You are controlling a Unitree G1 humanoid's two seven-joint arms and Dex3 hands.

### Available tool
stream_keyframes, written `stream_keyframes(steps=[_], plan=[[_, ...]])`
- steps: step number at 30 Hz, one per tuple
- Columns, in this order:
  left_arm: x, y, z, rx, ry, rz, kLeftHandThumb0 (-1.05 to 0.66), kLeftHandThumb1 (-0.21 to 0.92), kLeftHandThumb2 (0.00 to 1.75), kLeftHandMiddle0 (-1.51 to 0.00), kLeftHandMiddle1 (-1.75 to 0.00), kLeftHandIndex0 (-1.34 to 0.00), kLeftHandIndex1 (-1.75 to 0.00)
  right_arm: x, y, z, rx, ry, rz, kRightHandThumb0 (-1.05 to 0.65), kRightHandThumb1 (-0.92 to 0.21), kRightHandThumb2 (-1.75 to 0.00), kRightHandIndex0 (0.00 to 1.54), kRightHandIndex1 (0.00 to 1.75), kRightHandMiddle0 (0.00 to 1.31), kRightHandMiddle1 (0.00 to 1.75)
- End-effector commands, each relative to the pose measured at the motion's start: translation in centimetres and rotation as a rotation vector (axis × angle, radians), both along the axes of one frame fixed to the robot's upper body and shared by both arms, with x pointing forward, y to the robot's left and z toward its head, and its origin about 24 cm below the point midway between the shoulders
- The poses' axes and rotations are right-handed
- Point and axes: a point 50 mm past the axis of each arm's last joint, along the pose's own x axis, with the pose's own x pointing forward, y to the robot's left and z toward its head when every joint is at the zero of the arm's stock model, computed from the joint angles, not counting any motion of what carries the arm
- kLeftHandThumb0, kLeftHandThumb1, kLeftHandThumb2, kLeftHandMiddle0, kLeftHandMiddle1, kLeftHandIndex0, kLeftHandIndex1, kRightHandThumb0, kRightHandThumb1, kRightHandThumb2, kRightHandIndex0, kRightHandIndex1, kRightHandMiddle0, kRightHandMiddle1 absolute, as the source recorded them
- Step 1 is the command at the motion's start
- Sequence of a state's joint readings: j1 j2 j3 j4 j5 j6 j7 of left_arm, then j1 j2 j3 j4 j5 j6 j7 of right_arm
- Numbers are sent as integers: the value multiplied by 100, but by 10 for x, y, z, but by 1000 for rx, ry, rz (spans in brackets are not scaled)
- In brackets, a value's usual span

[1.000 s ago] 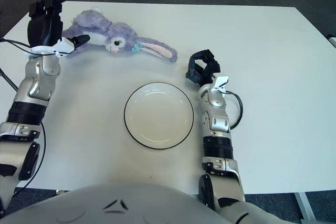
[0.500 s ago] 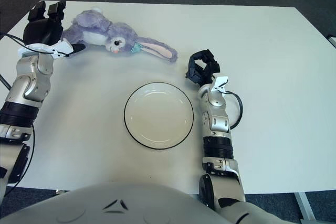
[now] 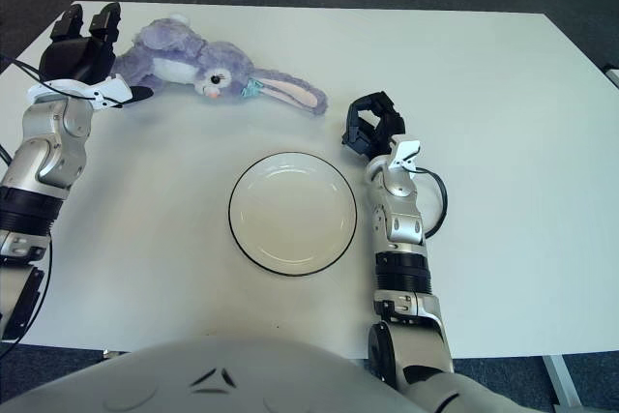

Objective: Put the doll into the plate.

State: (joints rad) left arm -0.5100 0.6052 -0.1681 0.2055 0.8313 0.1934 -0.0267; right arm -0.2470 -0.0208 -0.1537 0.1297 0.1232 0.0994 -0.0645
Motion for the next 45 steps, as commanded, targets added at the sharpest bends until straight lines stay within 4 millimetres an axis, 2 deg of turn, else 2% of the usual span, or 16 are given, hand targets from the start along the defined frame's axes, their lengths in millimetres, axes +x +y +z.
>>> stream_keyframes(steps=[1, 15, 31, 34, 36, 39, 45], plan=[[3, 3, 2, 34, 17, 3, -101, 63, 46, 0, 0, 0, -9, -9, -2, -23, 14, 116, -10, -41, -56, -102, 94, 175, 43, 175], [12, 7, -6, 4, 74, 13, -96, 61, 43, 0, 0, 0, -4, -10, -4, -26, 2, 118, -16, -43, -49, -110, 97, 175, 48, 175], [32, 9, -16, 49, 100, 130, -96, 63, 41, 0, 0, 0, 0, -10, -6, -27, -16, 115, -22, -44, -47, -113, 98, 175, 50, 175], [39, 9, -20, 33, 52, 174, -88, 55, 47, 0, 0, 0, 0, -10, -6, -27, -18, 116, -19, -44, -47, -113, 98, 175, 50, 175], [41, 9, -23, 14, 18, 193, -80, 42, 62, 0, 0, 0, 0, -10, -7, -28, -18, 117, -18, -44, -47, -113, 98, 175, 50, 175], [43, 9, -26, -7, -17, 208, -71, 29, 78, 0, 0, 0, -1, -11, -7, -28, -16, 117, -18, -44, -47, -113, 98, 175, 50, 175], [46, 10, -31, -30, -63, 218, -66, 21, 90, 0, 0, 0, -5, -12, -7, -29, -19, 123, -22, -44, -47, -113, 98, 175, 50, 175]])
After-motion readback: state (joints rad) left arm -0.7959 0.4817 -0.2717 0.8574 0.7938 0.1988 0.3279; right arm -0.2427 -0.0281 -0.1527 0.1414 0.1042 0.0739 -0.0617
